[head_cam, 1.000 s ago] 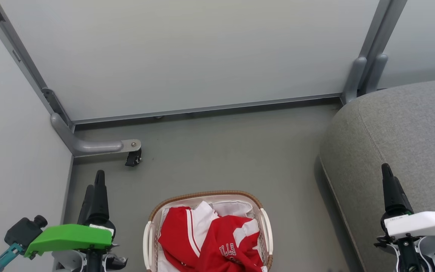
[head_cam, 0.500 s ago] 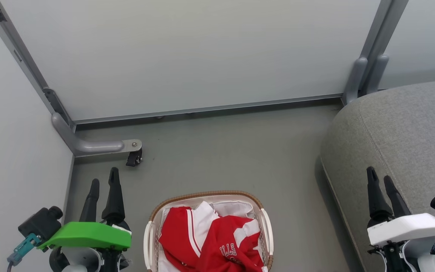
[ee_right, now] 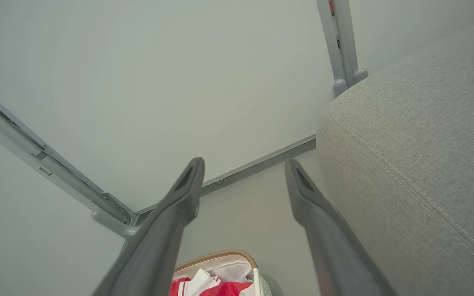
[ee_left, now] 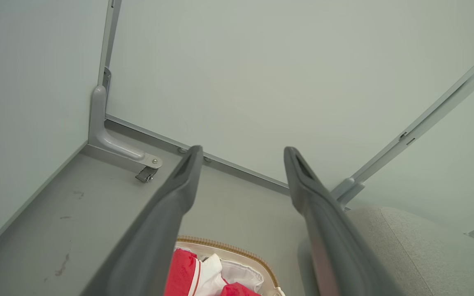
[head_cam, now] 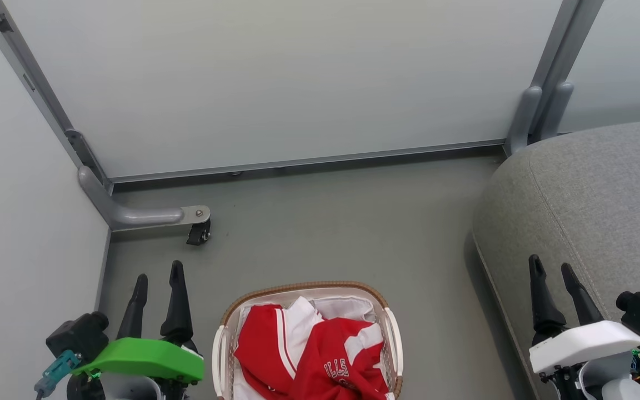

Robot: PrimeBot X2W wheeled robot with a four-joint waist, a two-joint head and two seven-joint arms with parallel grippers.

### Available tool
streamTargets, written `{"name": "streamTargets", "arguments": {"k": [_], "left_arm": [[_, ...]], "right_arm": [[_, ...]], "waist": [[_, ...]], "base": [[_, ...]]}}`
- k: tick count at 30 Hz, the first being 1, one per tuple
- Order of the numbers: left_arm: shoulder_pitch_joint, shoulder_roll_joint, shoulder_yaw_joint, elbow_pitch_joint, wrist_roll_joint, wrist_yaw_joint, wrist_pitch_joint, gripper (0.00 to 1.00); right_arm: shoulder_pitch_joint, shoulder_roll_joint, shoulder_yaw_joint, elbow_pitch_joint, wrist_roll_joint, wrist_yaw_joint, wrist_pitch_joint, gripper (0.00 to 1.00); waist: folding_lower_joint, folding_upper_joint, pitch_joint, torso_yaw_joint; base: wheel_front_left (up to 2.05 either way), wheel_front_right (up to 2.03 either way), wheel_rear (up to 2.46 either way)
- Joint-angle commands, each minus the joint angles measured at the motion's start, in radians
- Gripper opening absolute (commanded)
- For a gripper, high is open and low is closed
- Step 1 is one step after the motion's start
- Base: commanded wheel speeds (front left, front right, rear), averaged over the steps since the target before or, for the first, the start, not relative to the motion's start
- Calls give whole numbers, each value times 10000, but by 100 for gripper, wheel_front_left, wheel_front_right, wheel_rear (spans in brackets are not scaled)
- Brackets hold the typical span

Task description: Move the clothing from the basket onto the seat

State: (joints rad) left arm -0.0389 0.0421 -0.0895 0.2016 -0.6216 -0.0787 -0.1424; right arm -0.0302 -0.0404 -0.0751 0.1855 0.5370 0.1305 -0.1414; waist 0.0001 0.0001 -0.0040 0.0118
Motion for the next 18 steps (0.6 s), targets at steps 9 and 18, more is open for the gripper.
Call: {"name": "streamTargets", "arguments": {"k": [9,18], "left_arm": [[85,79,-32,265,984,-44,-285,100],[118,87,-99,548,1769,-69,-489,100]], "right_arm": [[134,-83,165,31,-1130,2,-299,100],[152,-94,236,68,-2018,3,-507,100]], "waist": [[-1,-1,-12,30],[-1,-1,7,73]], "base": [[0,0,0],[0,0,0]]}}
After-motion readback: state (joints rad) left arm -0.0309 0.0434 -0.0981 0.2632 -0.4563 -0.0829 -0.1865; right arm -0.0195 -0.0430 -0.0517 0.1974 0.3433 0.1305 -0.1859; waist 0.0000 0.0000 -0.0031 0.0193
